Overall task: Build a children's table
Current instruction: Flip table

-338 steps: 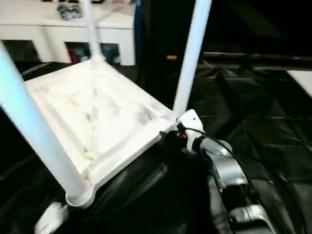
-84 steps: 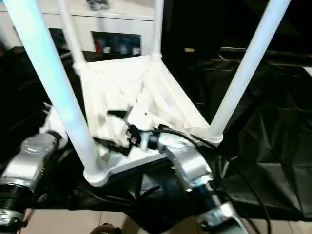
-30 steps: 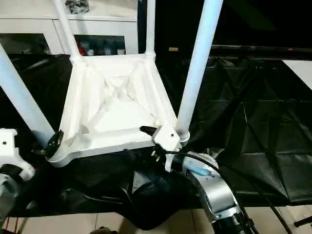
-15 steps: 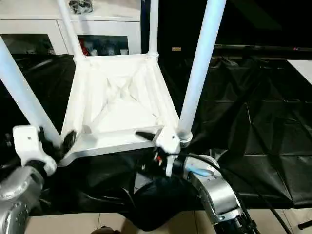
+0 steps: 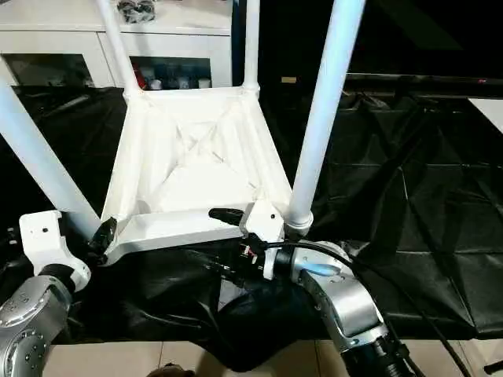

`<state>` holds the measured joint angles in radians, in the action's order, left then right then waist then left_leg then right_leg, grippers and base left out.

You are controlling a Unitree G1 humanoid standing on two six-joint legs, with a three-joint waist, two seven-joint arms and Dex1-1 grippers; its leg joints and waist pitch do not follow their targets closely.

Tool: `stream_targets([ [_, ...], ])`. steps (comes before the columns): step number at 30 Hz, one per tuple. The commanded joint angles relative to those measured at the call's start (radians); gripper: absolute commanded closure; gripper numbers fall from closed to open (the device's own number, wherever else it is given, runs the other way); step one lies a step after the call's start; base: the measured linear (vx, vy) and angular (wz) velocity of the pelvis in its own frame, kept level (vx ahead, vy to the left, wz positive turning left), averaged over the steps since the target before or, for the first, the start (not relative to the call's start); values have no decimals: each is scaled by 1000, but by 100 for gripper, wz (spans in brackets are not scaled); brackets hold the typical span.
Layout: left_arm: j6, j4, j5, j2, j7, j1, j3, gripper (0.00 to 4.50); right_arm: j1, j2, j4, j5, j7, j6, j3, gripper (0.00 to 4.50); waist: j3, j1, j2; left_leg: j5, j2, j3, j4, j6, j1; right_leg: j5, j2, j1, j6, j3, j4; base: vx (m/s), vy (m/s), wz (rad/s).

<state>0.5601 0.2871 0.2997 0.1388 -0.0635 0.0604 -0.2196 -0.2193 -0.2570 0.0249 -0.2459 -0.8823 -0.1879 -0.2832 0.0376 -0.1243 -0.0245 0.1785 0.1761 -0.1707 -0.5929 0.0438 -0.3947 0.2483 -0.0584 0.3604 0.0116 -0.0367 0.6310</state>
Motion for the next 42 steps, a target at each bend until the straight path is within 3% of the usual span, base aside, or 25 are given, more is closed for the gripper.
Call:
stream_targets([
  [1, 5, -16, 54, -19, -22, -35, -10, 210, 11, -2, 12, -15, 1, -11, -1, 17, -47, -1, -3, 225, 56, 30, 75, 1, 24, 63, -76, -15, -142, 43, -84, 0, 0, 0],
  [4, 9, -6, 96, -54, -7, -48, -36, 213, 21, 2, 21, -22, 5, -20, -1, 17, -46, -4, 2, 222, 56, 28, 75, -1, 23, 65, -78, -16, -145, 43, -85, 0, 0, 0],
  [5, 8, 3, 129, -80, -1, -56, -52, 213, 26, 6, 26, -24, 8, -22, -4, 17, -47, -5, 2, 218, 56, 28, 75, -1, 22, 64, -79, -16, -148, 43, -84, 0, 0, 0],
  [6, 12, 28, 219, -142, 14, -74, -85, 213, 37, 13, 43, -31, 8, -32, -13, 17, -48, -6, 1, 207, 57, 28, 73, -4, 22, 52, -79, -16, -151, 43, -83, 0, 0, 0],
  [7, 12, 31, 229, -149, 14, -75, -88, 213, 38, 14, 45, -31, 8, -33, -14, 17, -50, -5, 3, 185, 57, 28, 71, -9, 20, 22, -79, -20, -159, 42, -80, 0, 0, 0],
  [8, 13, 45, 264, -171, 12, -80, -92, 213, 44, 15, 54, -33, 7, -36, -20, 17, -52, -8, 11, 170, 56, 28, 68, -15, 19, 3, -80, -21, -160, 41, -78, 0, 0, 0],
  [9, 21, 61, 308, -198, 18, -85, -96, 213, 51, 18, 64, -33, 8, -40, -26, 17, -54, -12, 6, 143, 55, 26, 64, -24, 17, -24, -80, -19, -168, 41, -74, 0, 0, 0],
  [11, 34, 86, 355, -230, 19, -88, -88, 213, 58, 21, 72, -27, 18, -47, -32, 17, -55, -17, 7, 126, 56, 25, 60, -32, 16, -54, -78, -18, -172, 41, -70, 0, 0, 0],
  [14, 67, 116, 368, -250, -3, -81, -51, 217, 58, 44, 61, -27, 71, -96, -16, 3, -53, -23, 5, 125, 56, 26, 61, -35, 16, -68, -73, -13, -173, 38, -69, 0, 0, 0],
  [17, 88, 129, 338, -256, -29, -74, -11, 232, 23, 125, -19, -22, 230, -127, 67, 0, -48, -20, 1, 188, 58, 27, 71, -9, 19, 8, -74, -8, -160, 40, -75, 0, 0, 0],
  [18, 90, 128, 343, -261, -27, -75, -10, 234, 11, 150, -39, -41, 269, -142, 97, 0, -47, -16, 3, 224, 56, 28, 76, 15, 23, 63, -74, -9, -151, 40, -79, 0, 0, 0],
  [20, 95, 126, 354, -257, -22, -78, -2, 236, -9, 195, -64, -89, 325, -155, 153, 0, -48, -17, 1, 231, 57, 28, 76, 25, 26, 74, -75, -7, -137, 42, -82, 0, 0, 0],
  [21, 96, 122, 369, -246, -13, -78, 6, 236, -27, 229, -79, -144, 353, -168, 197, 0, -50, -16, 0, 221, 57, 29, 77, 33, 24, 49, -75, -10, -123, 41, -78, 0, 0, 0],
  [25, 99, 122, 379, -232, -8, -77, 13, 236, -40, 256, -77, -203, 359, -183, 233, 0, -53, -18, 0, 168, 55, 28, 72, 29, 19, -46, -75, -15, -108, 40, -71, 0, 0, 0],
  [27, 105, 124, 373, -216, -18, -73, 18, 236, -62, 290, -93, -247, 388, -207, 287, 0, -55, -16, 2, 138, 53, 27, 69, 25, 18, -96, -73, -16, -104, 39, -67, 0, 0, 0],
  [29, 107, 126, 368, -213, -25, -69, 21, 236, -76, 305, -106, -264, 404, -215, 314, 0, -56, -15, 1, 140, 53, 27, 69, 26, 20, -91, -73, -15, -109, 37, -66, 0, 0, 0],
  [31, 108, 131, 363, -213, -32, -60, 28, 236, -99, 326, -121, -314, 421, -228, 357, 0, -54, -15, -2, 164, 54, 26, 72, 34, 22, -55, -74, -14, -108, 37, -69, 0, 0, 0],
  [34, 100, 139, 330, -195, -45, -39, 60, 236, -126, 348, -134, -401, 437, -247, 413, 0, -56, -16, -7, 158, 55, 27, 72, 41, 21, -74, -73, -15, -96, 37, -67, 0, 0, 0],
  [38, 78, 146, 302, -176, -68, -16, 93, 237, -153, 368, -162, -467, 472, -280, 475, 0, -55, -14, -4, 158, 53, 26, 74, 45, 21, -76, -73, -15, -87, 36, -67, 0, 0, 0],
  [39, 70, 155, 270, -145, -93, -2, 130, 237, -167, 379, -180, -504, 494, -313, 512, 0, -55, -14, -3, 160, 53, 26, 74, 47, 22, -67, -72, -15, -82, 37, -69, 0, 0, 0],
  [42, 59, 169, 229, -98, -135, 14, 190, 237, -184, 388, -205, -561, 521, -357, 549, 0, -55, -12, -6, 165, 53, 27, 76, 54, 24, -45, -71, -13, -73, 36, -69, 0, 0, 0],
])
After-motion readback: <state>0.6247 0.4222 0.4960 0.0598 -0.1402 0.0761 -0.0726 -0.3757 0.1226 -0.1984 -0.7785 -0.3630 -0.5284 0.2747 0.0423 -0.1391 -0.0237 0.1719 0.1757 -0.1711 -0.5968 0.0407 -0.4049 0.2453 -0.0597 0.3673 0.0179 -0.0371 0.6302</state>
